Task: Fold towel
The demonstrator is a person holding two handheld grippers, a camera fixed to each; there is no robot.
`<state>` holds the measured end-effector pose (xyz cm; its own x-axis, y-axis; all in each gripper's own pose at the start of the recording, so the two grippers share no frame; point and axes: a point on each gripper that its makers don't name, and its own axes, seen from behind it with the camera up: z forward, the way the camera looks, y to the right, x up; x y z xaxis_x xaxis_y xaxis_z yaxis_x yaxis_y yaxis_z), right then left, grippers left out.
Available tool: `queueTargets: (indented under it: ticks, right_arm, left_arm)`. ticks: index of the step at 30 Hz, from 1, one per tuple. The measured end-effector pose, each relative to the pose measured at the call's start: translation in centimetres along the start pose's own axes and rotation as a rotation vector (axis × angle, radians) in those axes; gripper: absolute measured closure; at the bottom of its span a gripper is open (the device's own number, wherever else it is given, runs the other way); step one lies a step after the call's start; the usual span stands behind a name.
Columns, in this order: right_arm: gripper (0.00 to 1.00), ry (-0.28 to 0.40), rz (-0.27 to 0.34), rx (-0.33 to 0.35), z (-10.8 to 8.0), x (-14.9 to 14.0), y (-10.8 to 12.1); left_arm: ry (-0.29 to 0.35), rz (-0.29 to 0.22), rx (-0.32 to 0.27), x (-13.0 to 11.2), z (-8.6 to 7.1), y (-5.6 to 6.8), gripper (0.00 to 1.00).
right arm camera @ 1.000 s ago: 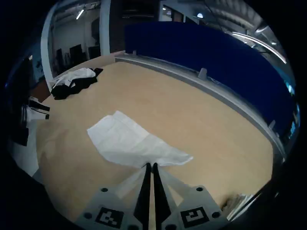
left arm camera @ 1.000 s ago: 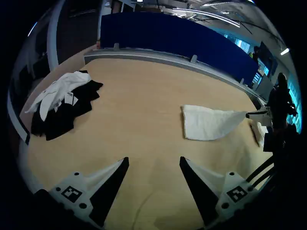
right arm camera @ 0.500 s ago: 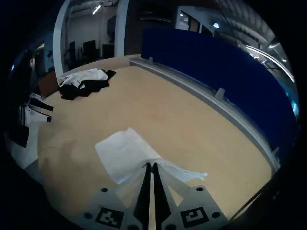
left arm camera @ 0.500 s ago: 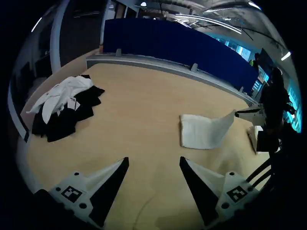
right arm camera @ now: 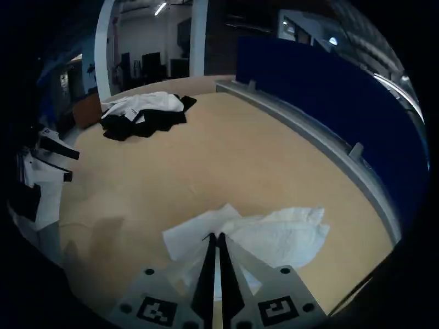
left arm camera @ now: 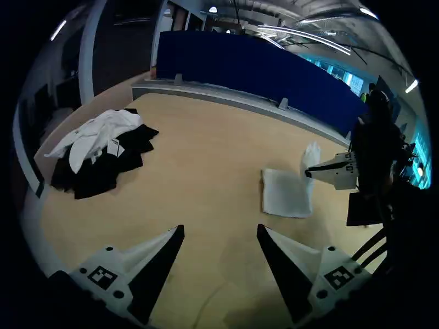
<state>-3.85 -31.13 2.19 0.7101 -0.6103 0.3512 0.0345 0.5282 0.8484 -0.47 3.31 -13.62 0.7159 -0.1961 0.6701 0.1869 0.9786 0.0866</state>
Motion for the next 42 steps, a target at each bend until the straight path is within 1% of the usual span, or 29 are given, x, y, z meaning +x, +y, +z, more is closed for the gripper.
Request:
queueTargets:
  ticks: [3, 6, 9, 12, 18, 22, 24, 26, 28, 34, 36, 42]
  right_arm:
    - [0.96, -0.007, 0.014, 0.033, 1.9, -0.3, -1.6]
    - [0.96, -0.029, 0.033, 0.065, 3.7, -1.4, -3.0]
    - [0.96, -0.062, 0.053, 0.085, 5.1, -2.9, -3.9]
    - [0.96, -0.078, 0.06, 0.089, 5.5, -3.7, -4.1]
    - [0.96, -0.077, 0.052, 0.092, 5.1, -3.7, -3.9]
    - [0.92, -0.076, 0.049, 0.092, 4.8, -3.7, -3.7]
    - [0.88, -0.074, 0.049, 0.091, 4.6, -3.7, -3.7]
    - [0.71, -0.067, 0.048, 0.087, 4.4, -3.7, -3.6]
    - [0.42, -0.058, 0.044, 0.077, 4.2, -3.6, -3.4]
    - [0.1, -0.039, 0.032, 0.044, 3.1, -3.9, -2.7]
    - [0.05, -0.036, 0.035, 0.031, 2.7, -4.1, -2.5]
    - [0.05, -0.035, 0.061, -0.005, 1.6, -5.3, -1.6]
  left_arm:
    - [0.003, -0.011, 0.004, -0.1, -0.2, -0.1, 0.02]
    - [0.004, -0.017, 0.004, -0.2, -0.2, 0.0, 0.02]
    - [0.003, -0.017, 0.005, -0.3, -0.2, 0.1, 0.02]
    - [0.001, -0.017, 0.003, -0.3, 0.0, 0.1, 0.02]
    - [-0.003, -0.019, -0.002, -0.3, 0.2, 0.4, 0.02]
    - [-0.005, -0.011, -0.002, -0.2, 0.4, 0.5, 0.02]
    - [-0.006, -0.008, -0.003, -0.2, 0.4, 0.6, 0.02]
    - [-0.006, -0.006, -0.002, -0.3, 0.4, 0.6, 0.02]
    - [-0.006, -0.007, -0.002, -0.3, 0.3, 0.5, 0.02]
    - [-0.007, -0.012, -0.002, -0.2, 0.3, 0.5, 0.02]
    - [-0.007, -0.012, -0.004, -0.2, 0.4, 0.6, 0.02]
    - [-0.004, -0.005, -0.01, 0.1, 0.4, 1.0, 0.02]
